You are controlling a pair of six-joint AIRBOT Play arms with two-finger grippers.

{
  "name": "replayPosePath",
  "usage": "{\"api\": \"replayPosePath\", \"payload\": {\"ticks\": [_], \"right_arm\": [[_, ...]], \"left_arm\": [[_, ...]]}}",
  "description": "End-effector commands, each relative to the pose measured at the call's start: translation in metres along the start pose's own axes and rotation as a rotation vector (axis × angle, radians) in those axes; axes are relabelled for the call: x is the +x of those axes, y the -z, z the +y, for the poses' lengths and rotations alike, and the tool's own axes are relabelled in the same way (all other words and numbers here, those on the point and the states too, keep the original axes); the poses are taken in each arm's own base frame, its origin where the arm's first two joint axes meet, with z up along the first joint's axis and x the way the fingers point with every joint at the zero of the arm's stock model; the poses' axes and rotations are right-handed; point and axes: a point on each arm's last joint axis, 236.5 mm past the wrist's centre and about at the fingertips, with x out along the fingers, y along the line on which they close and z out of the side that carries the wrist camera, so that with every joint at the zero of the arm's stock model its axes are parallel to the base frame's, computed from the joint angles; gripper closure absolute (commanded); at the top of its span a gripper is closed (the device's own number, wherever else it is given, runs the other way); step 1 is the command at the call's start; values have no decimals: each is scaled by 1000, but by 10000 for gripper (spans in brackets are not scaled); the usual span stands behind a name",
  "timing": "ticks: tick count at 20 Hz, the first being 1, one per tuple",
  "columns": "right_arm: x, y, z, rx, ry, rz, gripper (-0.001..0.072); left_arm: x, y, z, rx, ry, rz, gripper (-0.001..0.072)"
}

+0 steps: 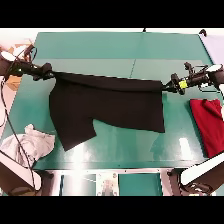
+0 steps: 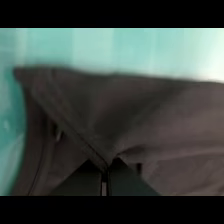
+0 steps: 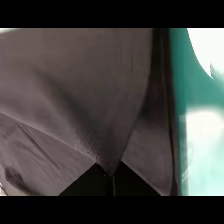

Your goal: Fold the shirts.

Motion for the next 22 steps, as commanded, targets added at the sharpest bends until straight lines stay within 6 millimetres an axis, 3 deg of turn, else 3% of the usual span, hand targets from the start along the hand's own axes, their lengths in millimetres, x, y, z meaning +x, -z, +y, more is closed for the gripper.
{"api": "replayPosePath", "payload": {"ticks": [1,3,10,11,12,13,17,19,22], "right_arm": [[11,21,-17,36,36,47,697],[17,24,-23,53,39,50,696],[21,19,-28,64,46,20,673],[20,20,-27,62,45,24,539],[17,21,-28,59,48,33,432],[11,20,-28,50,57,33,421],[-35,26,-22,35,56,-2,420],[-51,50,-31,43,103,-17,421],[-51,118,-61,99,185,7,420]], "left_arm": [[9,29,17,9,-53,97,687],[15,40,25,-2,-66,123,687],[16,39,21,-17,-49,114,685],[15,45,18,-20,-36,143,638],[12,53,14,-15,-25,183,300],[6,58,11,-23,-15,208,192],[-35,68,14,-114,8,295,193],[-59,88,18,-164,20,359,193],[-83,114,25,-201,21,354,193]]}}
